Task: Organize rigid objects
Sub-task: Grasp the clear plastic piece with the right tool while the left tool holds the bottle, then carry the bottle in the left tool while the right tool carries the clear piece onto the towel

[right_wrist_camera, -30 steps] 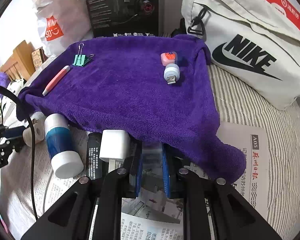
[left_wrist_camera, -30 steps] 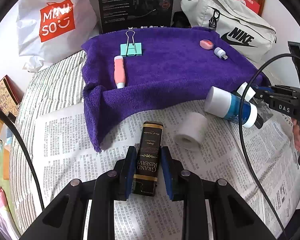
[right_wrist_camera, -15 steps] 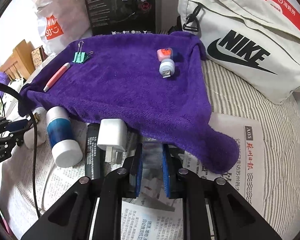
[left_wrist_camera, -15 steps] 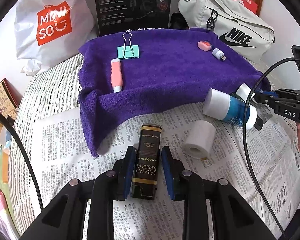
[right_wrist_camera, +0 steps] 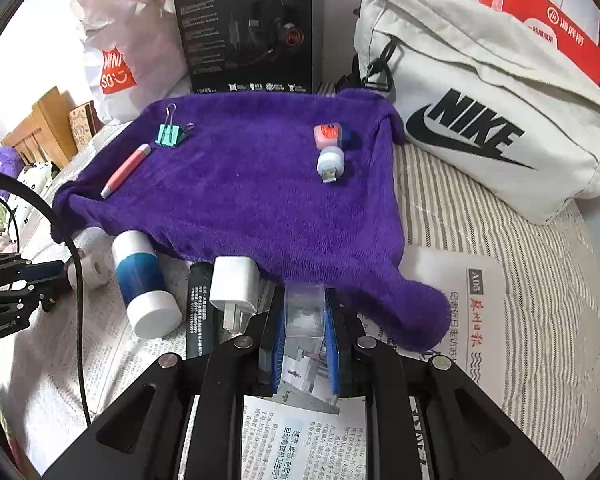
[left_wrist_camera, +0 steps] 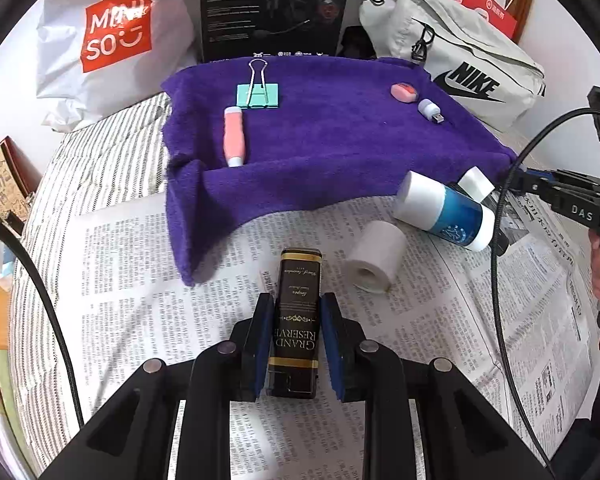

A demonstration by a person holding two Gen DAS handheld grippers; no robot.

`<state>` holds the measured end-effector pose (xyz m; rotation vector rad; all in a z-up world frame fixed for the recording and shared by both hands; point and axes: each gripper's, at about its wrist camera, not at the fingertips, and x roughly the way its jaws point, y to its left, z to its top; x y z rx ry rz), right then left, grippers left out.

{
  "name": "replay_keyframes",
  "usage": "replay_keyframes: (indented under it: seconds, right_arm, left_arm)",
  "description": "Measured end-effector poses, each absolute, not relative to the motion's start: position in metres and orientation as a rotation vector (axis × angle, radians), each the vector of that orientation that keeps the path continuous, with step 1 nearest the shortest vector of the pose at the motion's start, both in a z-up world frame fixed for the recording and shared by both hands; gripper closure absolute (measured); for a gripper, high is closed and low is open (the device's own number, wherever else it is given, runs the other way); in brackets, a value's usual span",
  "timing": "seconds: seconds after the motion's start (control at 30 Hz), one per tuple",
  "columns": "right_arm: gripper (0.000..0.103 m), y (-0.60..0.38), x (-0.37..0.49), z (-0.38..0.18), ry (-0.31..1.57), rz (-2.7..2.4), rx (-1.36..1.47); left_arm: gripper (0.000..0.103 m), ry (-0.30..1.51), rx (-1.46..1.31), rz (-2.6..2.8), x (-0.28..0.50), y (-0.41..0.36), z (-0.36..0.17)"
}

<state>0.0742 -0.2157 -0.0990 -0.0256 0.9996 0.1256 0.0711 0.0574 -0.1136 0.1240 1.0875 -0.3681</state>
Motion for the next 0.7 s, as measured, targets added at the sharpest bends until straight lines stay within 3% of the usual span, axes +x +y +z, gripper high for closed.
replay_keyframes:
  seconds: [0.7]
  right_arm:
    - [0.086, -0.222, 0.087, -0.074, 0.96, 0.147, -0.011]
  left_arm:
    - [0.08, 0.991, 0.114, -0.391, 0.087, 0.043, -0.069]
